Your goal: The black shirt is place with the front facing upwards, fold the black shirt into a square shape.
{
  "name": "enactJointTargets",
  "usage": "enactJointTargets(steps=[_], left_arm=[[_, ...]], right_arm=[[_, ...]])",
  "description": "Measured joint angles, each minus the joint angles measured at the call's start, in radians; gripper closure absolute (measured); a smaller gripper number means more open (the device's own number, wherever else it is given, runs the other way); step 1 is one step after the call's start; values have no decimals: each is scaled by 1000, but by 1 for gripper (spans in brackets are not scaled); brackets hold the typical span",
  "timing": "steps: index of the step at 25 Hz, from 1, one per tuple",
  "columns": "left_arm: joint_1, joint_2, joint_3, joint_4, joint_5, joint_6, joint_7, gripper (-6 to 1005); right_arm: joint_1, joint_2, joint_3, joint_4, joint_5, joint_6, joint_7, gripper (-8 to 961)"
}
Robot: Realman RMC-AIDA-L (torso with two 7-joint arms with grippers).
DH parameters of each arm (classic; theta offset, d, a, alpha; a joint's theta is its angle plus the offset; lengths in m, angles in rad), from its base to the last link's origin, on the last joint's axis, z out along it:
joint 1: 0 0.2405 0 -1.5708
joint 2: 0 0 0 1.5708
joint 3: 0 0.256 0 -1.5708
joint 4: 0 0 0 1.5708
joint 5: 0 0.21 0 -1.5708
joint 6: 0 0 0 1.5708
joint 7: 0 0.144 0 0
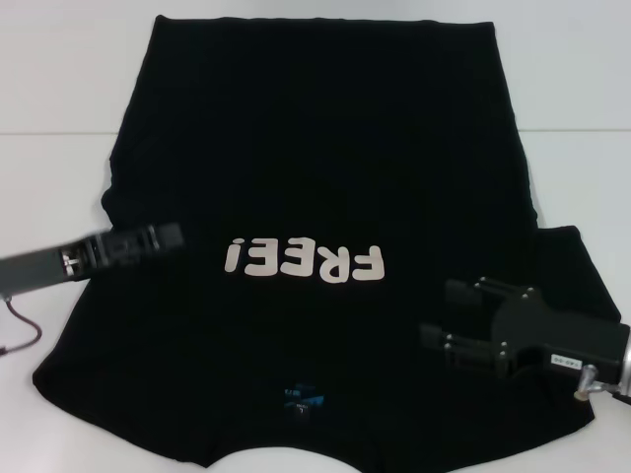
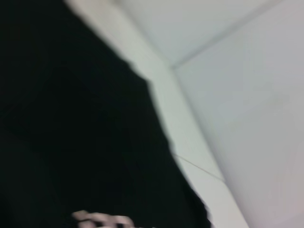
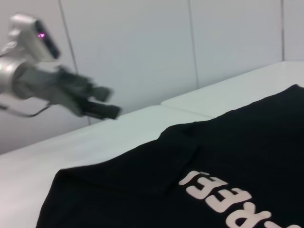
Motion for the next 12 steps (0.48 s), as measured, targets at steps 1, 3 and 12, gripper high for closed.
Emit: enactJointTargets(steps=[1, 3, 12], left_arm=[[10, -2, 0, 5, -6, 53, 109, 611], [31, -15, 1, 12, -8, 126, 289, 516], [153, -134, 2, 74, -14, 273, 930, 265]], right_arm=[[-4, -2, 1, -2, 8, -4, 14, 163], [-12, -7, 5, -17, 19, -22, 70, 163], [-154, -52, 50, -312, 17, -203, 648, 163]])
